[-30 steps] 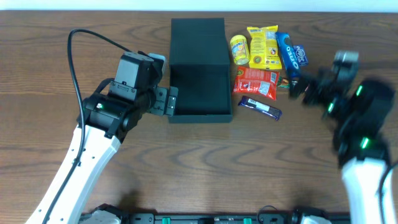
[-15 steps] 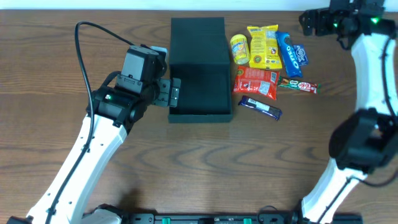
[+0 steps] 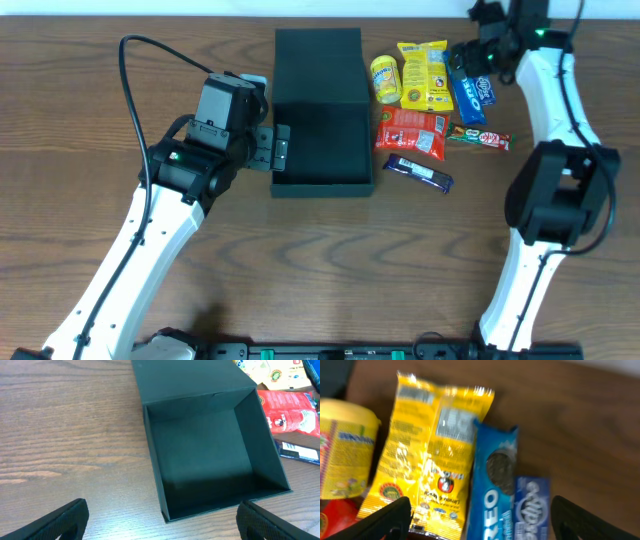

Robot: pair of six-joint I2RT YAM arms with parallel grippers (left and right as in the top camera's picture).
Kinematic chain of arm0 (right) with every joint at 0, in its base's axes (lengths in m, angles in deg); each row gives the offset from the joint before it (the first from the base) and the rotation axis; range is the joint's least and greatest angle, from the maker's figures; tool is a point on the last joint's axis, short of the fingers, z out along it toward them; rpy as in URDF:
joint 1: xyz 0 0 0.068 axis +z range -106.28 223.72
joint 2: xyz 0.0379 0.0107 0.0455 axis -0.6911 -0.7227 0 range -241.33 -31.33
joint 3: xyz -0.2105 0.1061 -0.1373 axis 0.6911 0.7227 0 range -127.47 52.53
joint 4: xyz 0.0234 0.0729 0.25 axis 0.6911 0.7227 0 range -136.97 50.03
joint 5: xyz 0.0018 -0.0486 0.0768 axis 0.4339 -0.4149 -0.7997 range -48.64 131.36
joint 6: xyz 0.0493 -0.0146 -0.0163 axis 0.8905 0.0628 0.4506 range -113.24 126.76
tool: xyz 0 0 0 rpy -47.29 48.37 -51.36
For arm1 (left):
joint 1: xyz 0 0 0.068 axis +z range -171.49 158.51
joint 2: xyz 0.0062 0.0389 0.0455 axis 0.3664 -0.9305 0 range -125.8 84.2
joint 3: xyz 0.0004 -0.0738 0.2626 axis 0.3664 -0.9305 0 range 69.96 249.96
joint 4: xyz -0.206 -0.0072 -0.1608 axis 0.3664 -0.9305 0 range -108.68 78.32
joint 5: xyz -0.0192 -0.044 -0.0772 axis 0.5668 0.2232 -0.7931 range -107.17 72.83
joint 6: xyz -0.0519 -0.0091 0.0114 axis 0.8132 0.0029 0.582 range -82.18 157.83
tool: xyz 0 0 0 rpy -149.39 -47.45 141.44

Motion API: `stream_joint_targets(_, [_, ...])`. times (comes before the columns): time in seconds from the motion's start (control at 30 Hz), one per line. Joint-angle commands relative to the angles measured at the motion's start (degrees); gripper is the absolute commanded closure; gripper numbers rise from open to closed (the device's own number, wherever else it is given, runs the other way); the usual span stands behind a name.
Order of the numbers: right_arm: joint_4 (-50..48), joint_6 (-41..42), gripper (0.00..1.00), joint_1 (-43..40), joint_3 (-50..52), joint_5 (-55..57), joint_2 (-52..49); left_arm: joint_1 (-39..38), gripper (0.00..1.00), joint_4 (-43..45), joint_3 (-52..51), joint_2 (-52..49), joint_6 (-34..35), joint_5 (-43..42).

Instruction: Pack container

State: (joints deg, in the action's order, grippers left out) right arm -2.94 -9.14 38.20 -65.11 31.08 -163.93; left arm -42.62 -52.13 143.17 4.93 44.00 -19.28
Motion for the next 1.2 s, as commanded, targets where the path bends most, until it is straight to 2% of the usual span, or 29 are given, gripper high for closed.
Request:
stream_joint_targets(0.0, [1.14,0.0,0.12,0.0,-1.2,2.01,-2.32,0.11,0.05,-0.02,1.14,-0.13,0.0,1.2])
stream_joint_targets(0.13, [2.49,2.19,0.14,-0.74,-1.18,1.79,-3.37,0.11,0.05,-0.26,1.14,-0.13,0.0,1.22])
stream_joint_targets(0.4, [4.63,2.14,0.24,-0.79,-1.11,1.49,-4.92,0.11,0.05,-0.42,1.14,-0.13,-0.44,1.2])
stream_joint_targets(0.87, [2.64,2.19,0.27,-0.83,-1.11,4.83,-7.28,0.11,0.04,-1.77,1.14,-0.13,-0.42,1.05])
stream_joint_targets(1.17, [0.9,3.08,0.32,-0.83,-1.11,4.98,-8.33,0.11,0.05,-1.73,1.14,-0.13,-0.42,1.05])
